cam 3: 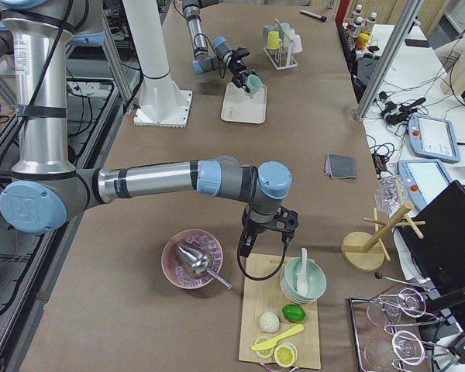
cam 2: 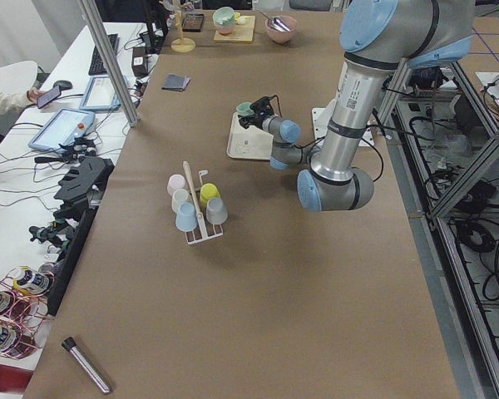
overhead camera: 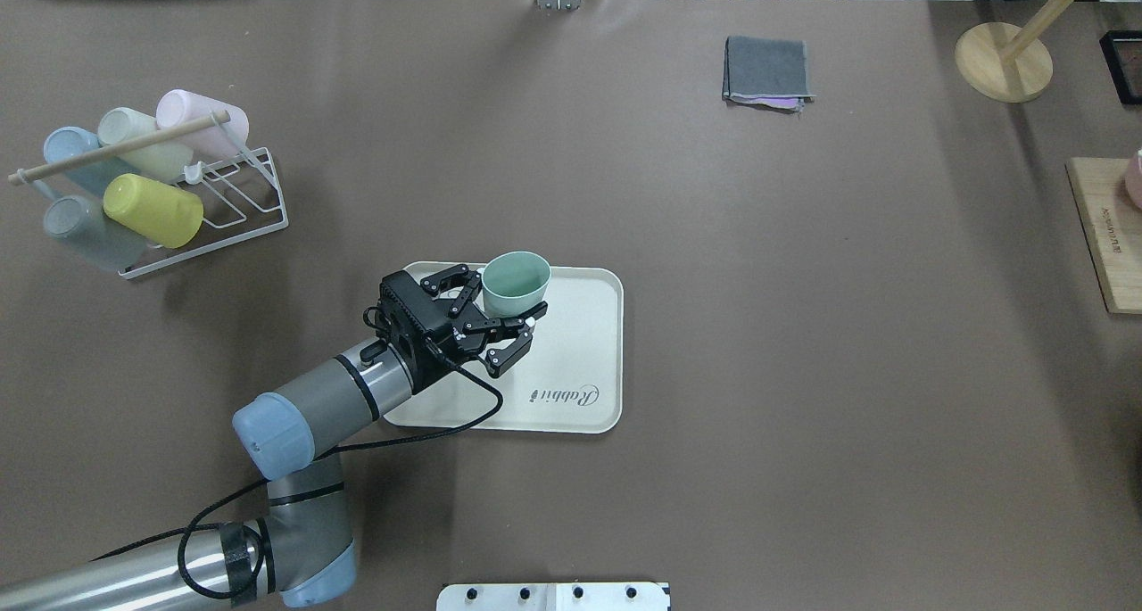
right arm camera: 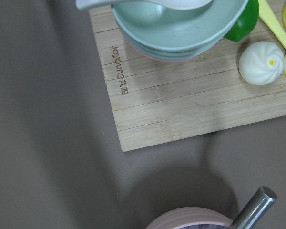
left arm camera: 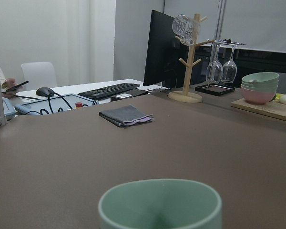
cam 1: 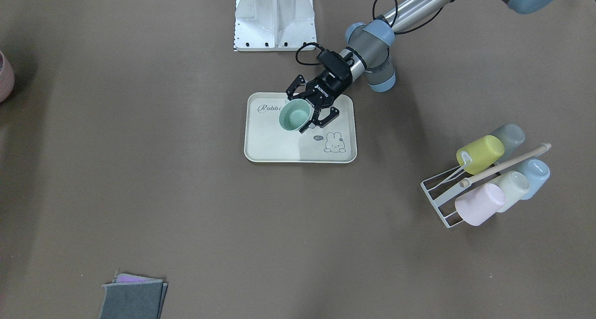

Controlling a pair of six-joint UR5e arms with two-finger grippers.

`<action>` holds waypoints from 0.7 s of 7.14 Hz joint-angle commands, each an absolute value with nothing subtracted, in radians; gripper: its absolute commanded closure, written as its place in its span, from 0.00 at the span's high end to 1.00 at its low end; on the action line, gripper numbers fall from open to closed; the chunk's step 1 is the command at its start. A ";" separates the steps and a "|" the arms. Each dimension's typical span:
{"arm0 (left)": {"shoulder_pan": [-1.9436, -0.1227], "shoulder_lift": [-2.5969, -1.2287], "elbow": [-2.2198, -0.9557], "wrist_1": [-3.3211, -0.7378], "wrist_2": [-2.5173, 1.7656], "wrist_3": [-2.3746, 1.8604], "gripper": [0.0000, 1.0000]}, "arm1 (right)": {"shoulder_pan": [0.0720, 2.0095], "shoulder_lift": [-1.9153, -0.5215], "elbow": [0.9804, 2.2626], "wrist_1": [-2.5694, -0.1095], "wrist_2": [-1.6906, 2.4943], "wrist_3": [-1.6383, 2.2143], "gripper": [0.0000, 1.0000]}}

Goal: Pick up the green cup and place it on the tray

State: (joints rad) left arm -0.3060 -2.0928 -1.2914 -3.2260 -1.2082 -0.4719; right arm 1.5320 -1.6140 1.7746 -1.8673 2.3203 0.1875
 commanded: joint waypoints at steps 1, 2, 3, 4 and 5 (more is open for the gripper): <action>-0.305 -2.100 -1.258 -3.227 -1.250 -0.480 0.11 | 1.534 -1.615 1.776 -1.865 2.327 0.193 1.00; -0.307 -2.108 -1.244 -3.221 -1.252 -0.479 0.11 | 1.539 -1.615 1.775 -1.862 2.330 0.192 1.00; -0.305 -2.121 -1.217 -3.217 -1.252 -0.474 0.11 | 1.539 -1.617 1.778 -1.861 2.332 0.196 1.00; -0.305 -2.131 -1.210 -3.217 -1.252 -0.471 0.11 | 1.539 -1.617 1.778 -1.859 2.332 0.201 1.00; -0.307 -2.134 -1.200 -3.217 -1.246 -0.427 0.11 | 1.539 -1.617 1.778 -1.856 2.332 0.201 1.00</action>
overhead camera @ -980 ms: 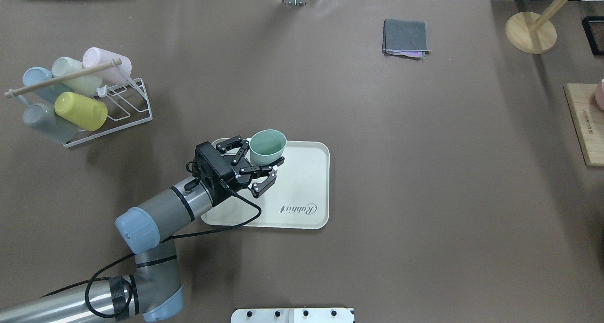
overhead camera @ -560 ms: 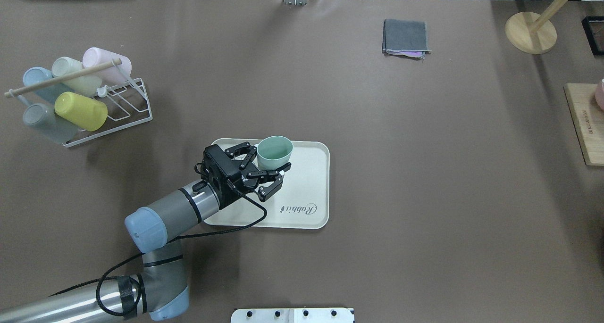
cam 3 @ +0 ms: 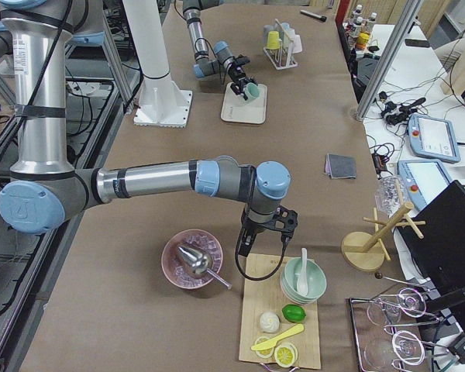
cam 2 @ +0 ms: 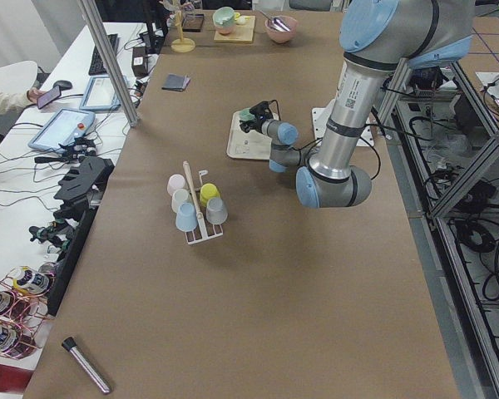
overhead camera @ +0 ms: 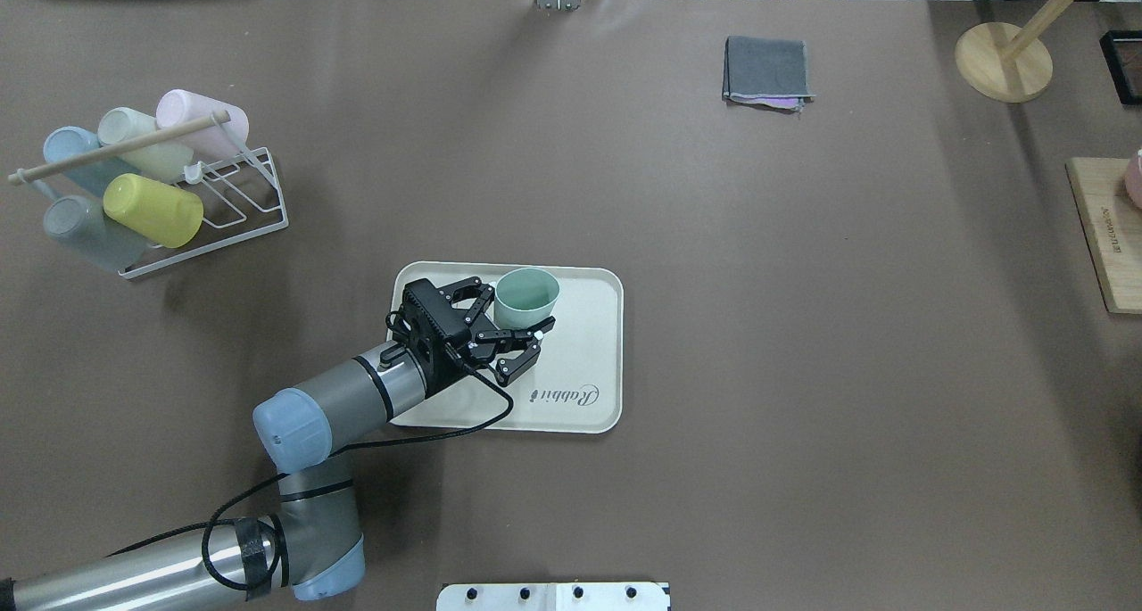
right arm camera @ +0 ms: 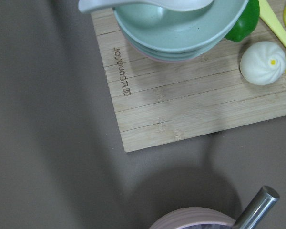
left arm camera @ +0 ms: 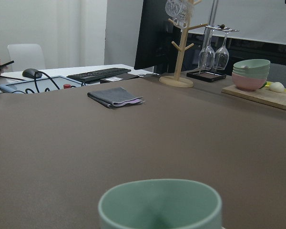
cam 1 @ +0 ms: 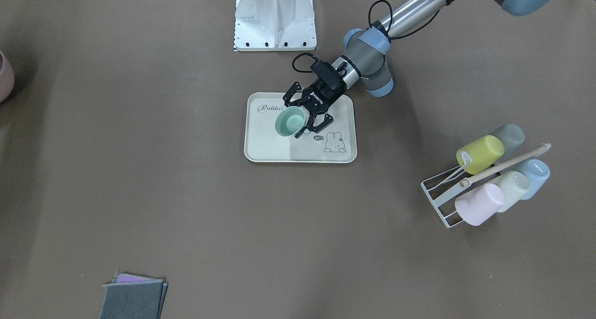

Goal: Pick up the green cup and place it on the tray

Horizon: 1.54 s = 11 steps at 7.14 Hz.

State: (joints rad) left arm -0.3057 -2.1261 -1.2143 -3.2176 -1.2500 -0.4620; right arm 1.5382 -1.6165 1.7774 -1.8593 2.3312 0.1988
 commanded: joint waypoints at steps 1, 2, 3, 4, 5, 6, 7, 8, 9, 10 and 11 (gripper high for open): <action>-0.305 -2.135 -1.197 -3.218 -1.244 -0.396 0.11 | 1.539 -1.617 1.778 -1.856 2.330 0.201 1.00; -0.305 -2.137 -1.193 -3.218 -1.249 -0.391 0.11 | 1.539 -1.617 1.778 -1.855 2.332 0.201 1.00; -0.307 -2.137 -1.192 -3.220 -1.249 -0.390 0.11 | 1.539 -1.617 1.779 -1.855 2.332 0.201 1.00; -0.307 -2.137 -1.193 -3.226 -1.246 -0.381 0.11 | 1.539 -1.615 1.779 -1.855 2.332 0.201 1.00; -0.307 -2.135 -1.195 -3.229 -1.243 -0.358 0.13 | 1.539 -1.615 1.782 -1.855 2.333 0.201 1.00; -0.305 -2.135 -1.193 -3.229 -1.239 -0.356 0.21 | 1.539 -1.615 1.782 -1.855 2.333 0.201 1.00; -0.307 -2.135 -1.196 -3.228 -1.235 -0.356 0.48 | 1.539 -1.615 1.782 -1.855 2.333 0.201 1.00; -0.307 -2.134 -1.200 -3.229 -1.233 -0.357 0.67 | 1.539 -1.615 1.782 -1.855 2.333 0.201 1.00; -0.307 -2.134 -1.200 -3.229 -1.226 -0.356 0.79 | 1.540 -1.617 1.784 -1.855 2.333 0.201 1.00; -0.307 -2.134 -1.200 -3.229 -1.214 -0.354 0.98 | 1.542 -1.617 1.784 -1.855 2.333 0.201 1.00; -0.307 -2.134 -1.201 -3.229 -1.213 -0.354 0.98 | 1.542 -1.617 1.784 -1.855 2.333 0.201 1.00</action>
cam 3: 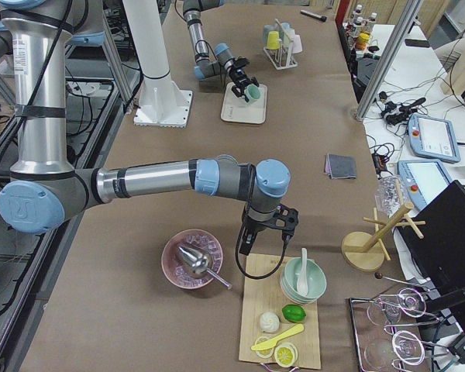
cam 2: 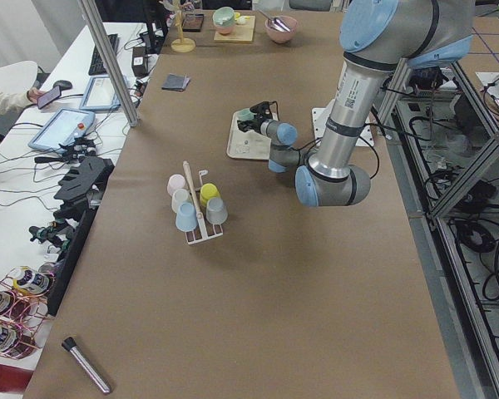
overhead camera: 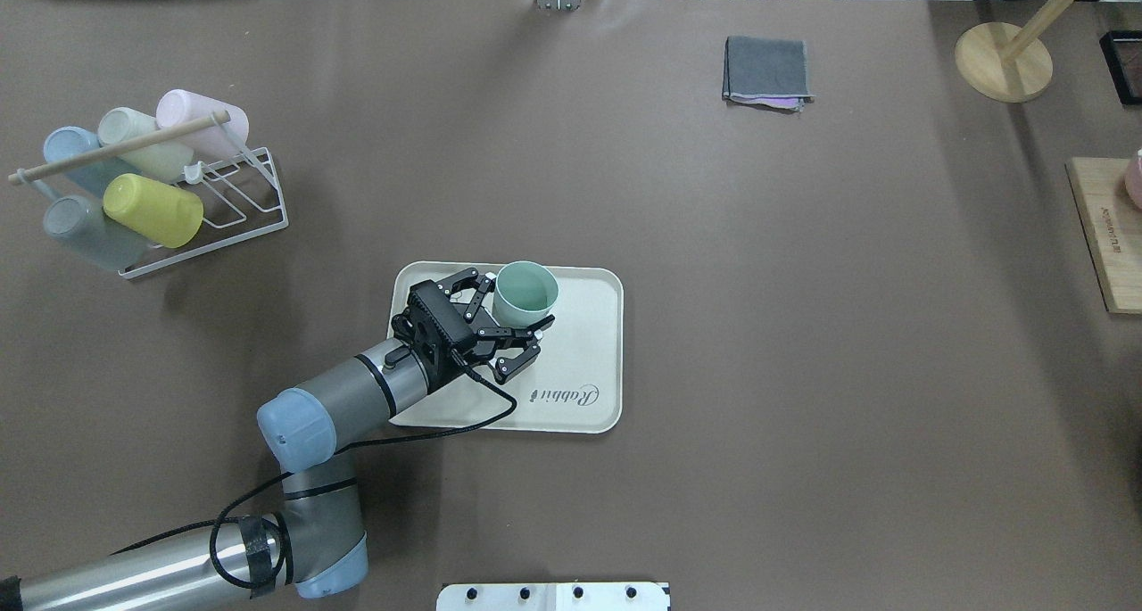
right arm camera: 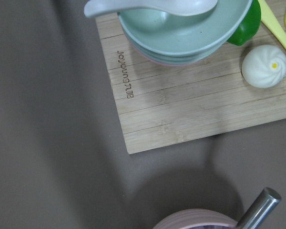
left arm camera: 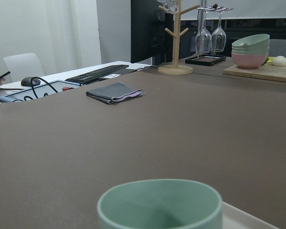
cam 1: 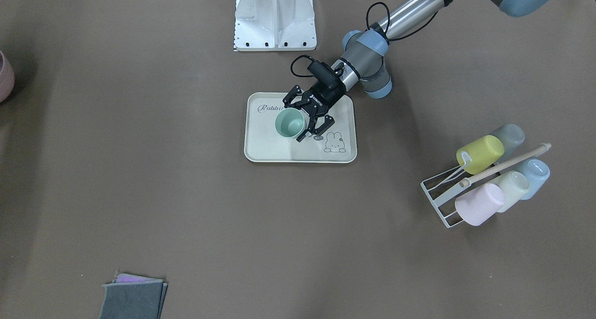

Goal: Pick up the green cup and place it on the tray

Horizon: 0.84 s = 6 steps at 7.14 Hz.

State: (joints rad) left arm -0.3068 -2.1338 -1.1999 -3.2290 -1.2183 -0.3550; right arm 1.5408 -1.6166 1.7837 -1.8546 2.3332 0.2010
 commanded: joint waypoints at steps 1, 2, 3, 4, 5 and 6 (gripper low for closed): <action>-0.307 -2.134 -1.201 -3.229 -1.213 -0.354 0.98 | 1.542 -1.617 1.784 -1.855 2.333 0.201 1.00; -0.308 -2.134 -1.203 -3.229 -1.213 -0.354 0.98 | 1.543 -1.617 1.792 -1.855 2.333 0.201 1.00; -0.310 -2.131 -1.219 -3.229 -1.213 -0.354 0.98 | 1.543 -1.617 1.792 -1.855 2.333 0.201 1.00; -0.313 -2.123 -1.250 -3.228 -1.215 -0.354 0.98 | 1.545 -1.615 1.792 -1.855 2.333 0.201 1.00; -0.317 -2.100 -1.296 -3.221 -1.215 -0.354 0.98 | 1.546 -1.615 1.790 -1.855 2.335 0.201 1.00; -0.318 -2.076 -1.345 -3.215 -1.215 -0.354 0.98 | 1.546 -1.615 1.790 -1.855 2.335 0.201 1.00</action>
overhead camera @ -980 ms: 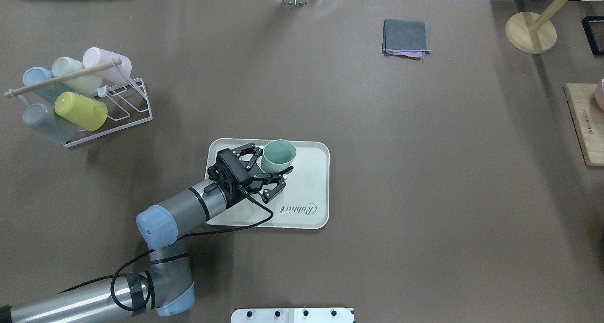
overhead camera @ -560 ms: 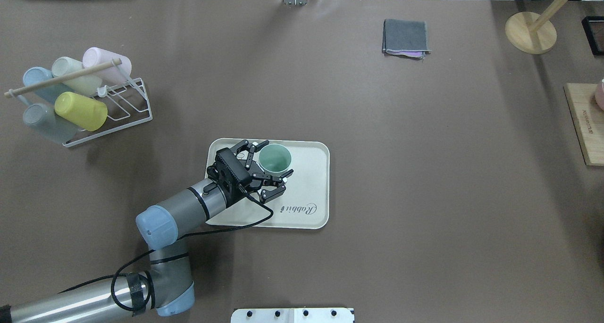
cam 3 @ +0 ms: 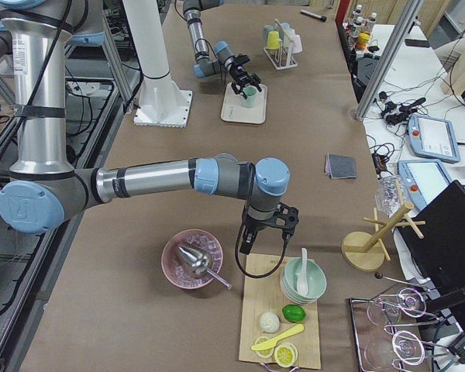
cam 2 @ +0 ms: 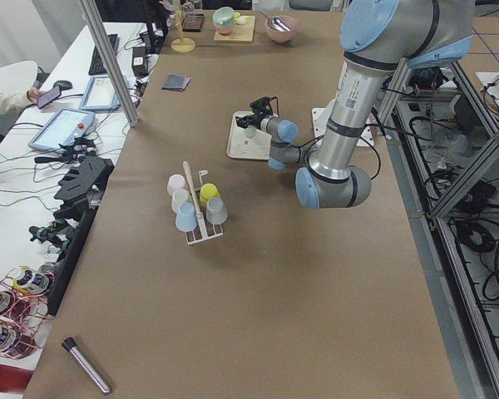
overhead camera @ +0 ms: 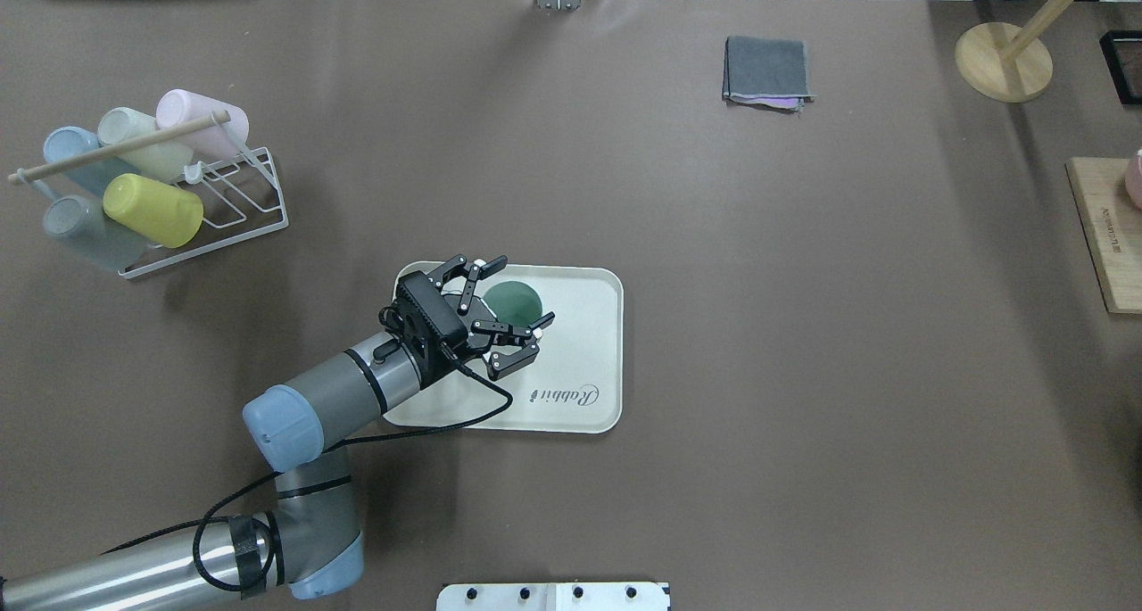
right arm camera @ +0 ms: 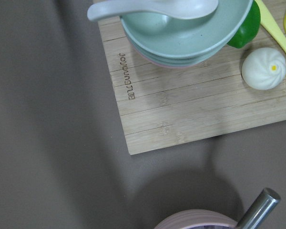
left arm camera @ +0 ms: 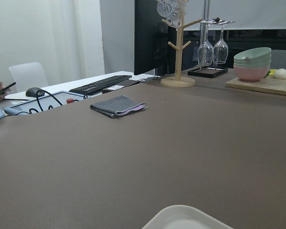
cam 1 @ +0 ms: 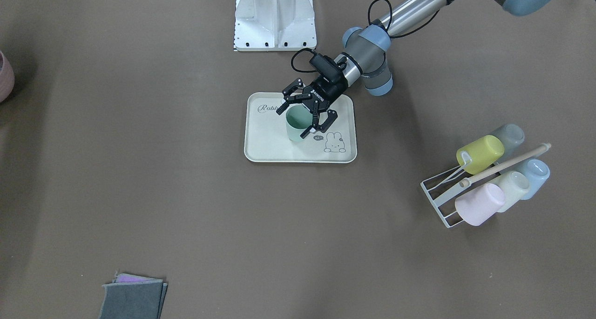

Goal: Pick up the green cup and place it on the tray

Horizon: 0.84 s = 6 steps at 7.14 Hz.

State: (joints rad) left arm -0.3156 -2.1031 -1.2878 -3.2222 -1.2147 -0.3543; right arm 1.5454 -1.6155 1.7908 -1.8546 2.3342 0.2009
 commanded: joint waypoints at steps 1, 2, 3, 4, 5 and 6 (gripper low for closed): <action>-0.319 -2.048 -1.389 -3.214 -1.213 -0.353 0.98 | 1.548 -1.615 1.790 -1.855 2.336 0.201 1.00; -0.340 -2.033 -1.454 -3.171 -1.215 -0.354 0.98 | 1.549 -1.615 1.789 -1.855 2.342 0.201 1.00; -0.375 -2.037 -1.551 -3.017 -1.227 -0.356 0.98 | 1.551 -1.614 1.792 -1.855 2.342 0.201 1.00; -0.379 -2.087 -1.651 -2.793 -1.262 -0.354 0.98 | 1.554 -1.614 1.802 -1.855 2.339 0.199 1.00; -0.437 -2.144 -1.708 -2.560 -1.269 -0.356 0.98 | 1.555 -1.614 1.805 -1.855 2.339 0.199 1.00; -0.537 -2.151 -1.765 -2.367 -1.279 -0.356 0.98 | 1.555 -1.612 1.810 -1.855 2.330 0.199 1.00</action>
State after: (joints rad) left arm -0.4397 -2.1216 -1.6869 -2.6219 -1.2646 -0.3554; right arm 1.5544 -1.6134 1.8041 -1.8546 2.3375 0.1996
